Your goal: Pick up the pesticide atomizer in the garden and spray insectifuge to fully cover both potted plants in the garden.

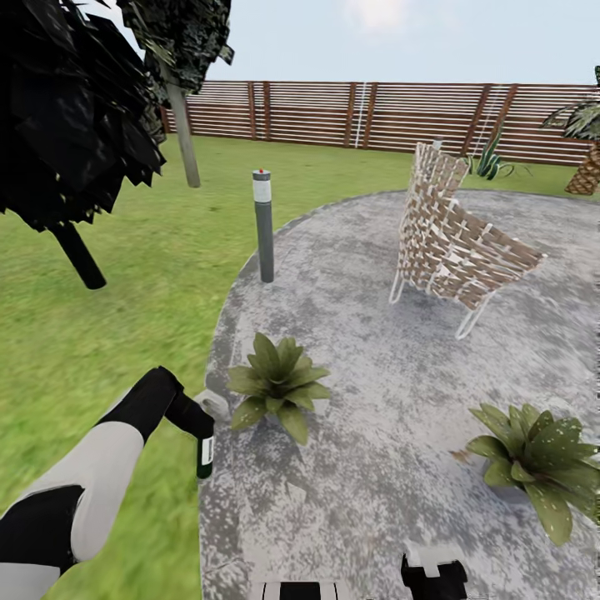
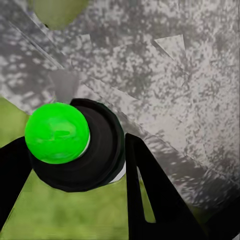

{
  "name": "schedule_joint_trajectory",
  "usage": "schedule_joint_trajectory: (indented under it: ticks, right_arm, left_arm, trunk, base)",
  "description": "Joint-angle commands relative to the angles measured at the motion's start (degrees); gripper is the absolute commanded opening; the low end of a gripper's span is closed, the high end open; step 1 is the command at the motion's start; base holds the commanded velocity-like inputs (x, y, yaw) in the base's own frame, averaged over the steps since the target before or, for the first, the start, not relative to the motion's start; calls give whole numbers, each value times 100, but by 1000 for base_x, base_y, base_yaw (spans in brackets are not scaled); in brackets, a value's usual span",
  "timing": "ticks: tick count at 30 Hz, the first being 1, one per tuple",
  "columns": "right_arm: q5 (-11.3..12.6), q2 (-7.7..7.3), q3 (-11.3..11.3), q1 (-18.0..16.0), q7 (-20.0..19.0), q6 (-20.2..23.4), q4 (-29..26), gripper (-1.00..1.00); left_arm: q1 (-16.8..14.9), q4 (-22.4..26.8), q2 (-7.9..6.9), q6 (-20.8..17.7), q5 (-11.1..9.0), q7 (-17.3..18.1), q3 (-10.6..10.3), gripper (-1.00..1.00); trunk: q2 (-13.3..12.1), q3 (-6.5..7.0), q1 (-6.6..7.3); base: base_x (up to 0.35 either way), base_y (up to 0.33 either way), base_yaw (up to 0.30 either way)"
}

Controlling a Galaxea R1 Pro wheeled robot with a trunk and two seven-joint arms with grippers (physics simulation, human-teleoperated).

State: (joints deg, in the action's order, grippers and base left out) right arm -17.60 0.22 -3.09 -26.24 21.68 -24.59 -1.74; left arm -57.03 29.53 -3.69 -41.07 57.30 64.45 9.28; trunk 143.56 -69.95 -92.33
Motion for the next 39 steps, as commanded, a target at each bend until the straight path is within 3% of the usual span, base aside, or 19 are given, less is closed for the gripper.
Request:
schedule_joint_trajectory:
  ticks: [1, 11, 12, 15, 16, 19, 22, 28, 30, 33, 39]
  right_arm:
    - [-55, 4, -34, -4, 29, -11, 7, 100]
    - [-57, 21, -34, -4, 21, -12, 13, 100]
    - [-58, 21, -34, -4, 21, -13, 11, 100]
    - [-59, 13, -34, -4, 20, -11, 13, 100]
    - [-61, 7, -34, -4, 20, -11, 14, 100]
    - [-67, 4, -34, -4, 20, -11, 20, 100]
    - [-70, 2, -34, 2, 20, -11, 24, 100]
    - [-73, 4, -34, 5, 20, -11, 25, 100]
    - [-76, 4, -32, 5, 20, -11, 25, 100]
    - [-76, 4, -28, 5, 20, -11, 25, 100]
    - [-77, 4, -25, 5, 20, -11, 25, 100]
  left_arm:
    - [-2, 15, 3, -42, 43, 47, 28, -100]
    - [-10, -29, 52, -57, 55, 50, -12, -100]
    - [-12, -41, 76, -75, 51, 50, -88, -100]
    - [-39, -44, 140, -579, 34, 79, -686, -100]
    - [-54, 5, 256, -1129, 37, 220, -1118, -100]
    - [-83, 35, 520, -1485, 53, 339, -1337, -100]
    - [-92, 42, 677, -1613, 61, 355, -1368, -100]
    - [-280, 45, 662, -1696, 62, 356, -1324, -100]
    - [-386, 73, 639, -1708, 62, 358, -1165, -100]
    - [-391, 128, 648, -1710, 63, 348, -761, -100]
    - [-322, 134, 694, -1703, 70, 316, -618, -100]
  trunk:
    - [2, -5, 1]
    - [2, -5, 1]
    - [2, -5, 1]
    - [2, -5, 1]
    - [2, -5, 1]
    - [2, -5, 1]
    - [2, -5, 1]
    - [2, -5, 1]
    - [2, -5, 1]
    - [2, -5, 1]
    - [2, -5, 1]
  base:
    - [-32, 0, -129]
    - [-297, 0, -59]
    - [-132, 0, -249]
    - [-46, 0, -113]
    - [-9, 0, -22]
    - [-3, 0, -7]
    - [0, 0, -1]
    - [0, 0, 0]
    - [0, 0, 0]
    - [0, 0, 0]
    - [0, 0, 0]
